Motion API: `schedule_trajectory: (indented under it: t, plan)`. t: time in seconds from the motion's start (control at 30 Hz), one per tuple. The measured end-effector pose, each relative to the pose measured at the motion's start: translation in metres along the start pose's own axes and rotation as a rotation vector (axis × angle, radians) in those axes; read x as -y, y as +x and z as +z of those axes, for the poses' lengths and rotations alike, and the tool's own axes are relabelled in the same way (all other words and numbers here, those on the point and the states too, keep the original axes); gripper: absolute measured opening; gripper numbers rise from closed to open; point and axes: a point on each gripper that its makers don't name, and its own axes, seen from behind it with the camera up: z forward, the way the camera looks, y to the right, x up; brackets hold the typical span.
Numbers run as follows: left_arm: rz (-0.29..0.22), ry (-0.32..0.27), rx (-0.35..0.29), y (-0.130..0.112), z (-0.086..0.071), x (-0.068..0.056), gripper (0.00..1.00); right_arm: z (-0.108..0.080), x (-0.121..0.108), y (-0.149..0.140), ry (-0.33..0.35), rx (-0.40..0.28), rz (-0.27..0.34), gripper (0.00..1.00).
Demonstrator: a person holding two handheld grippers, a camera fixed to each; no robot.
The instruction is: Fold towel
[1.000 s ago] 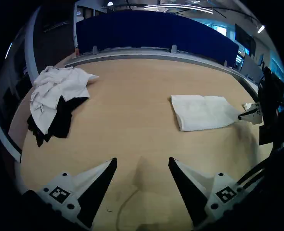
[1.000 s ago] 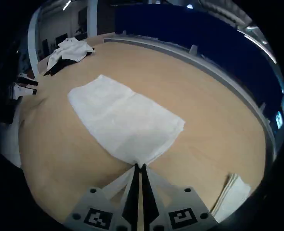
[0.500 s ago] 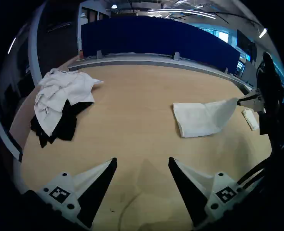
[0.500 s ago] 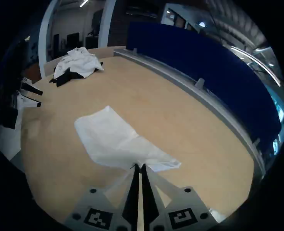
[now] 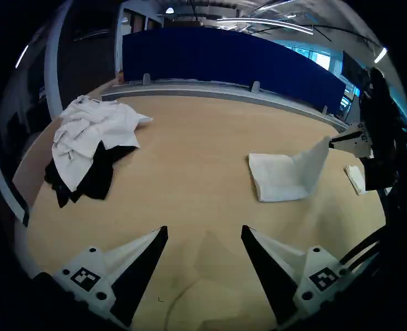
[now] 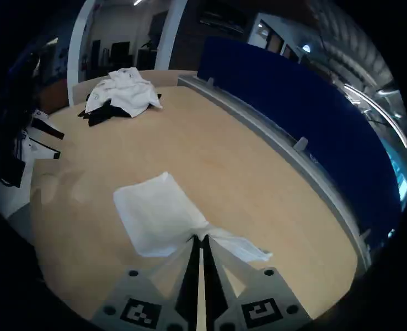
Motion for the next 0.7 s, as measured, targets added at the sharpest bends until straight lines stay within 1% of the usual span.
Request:
schedule_trajectory:
  t: [0.2,0.4,0.5,0.6,0.7]
  plan:
    - [-0.008,0.004,-0.004,0.003,-0.006,0.005,0.99,0.016,0.017,0.016,0.037,-0.005,-0.034,0.04]
    - [-0.021,0.006,-0.018,0.007,-0.014,0.01,0.99,0.039,0.047,0.035,0.093,0.0,-0.098,0.04]
    - [-0.025,0.014,-0.021,0.008,-0.017,0.014,0.99,0.055,0.068,0.042,0.13,0.005,-0.124,0.04]
    - [-0.027,0.028,-0.02,0.005,-0.02,0.018,0.99,0.075,0.095,0.04,0.179,0.016,-0.136,0.04]
    - [-0.028,0.04,-0.014,0.0,-0.021,0.02,0.99,0.096,0.123,0.029,0.229,0.042,-0.129,0.04]
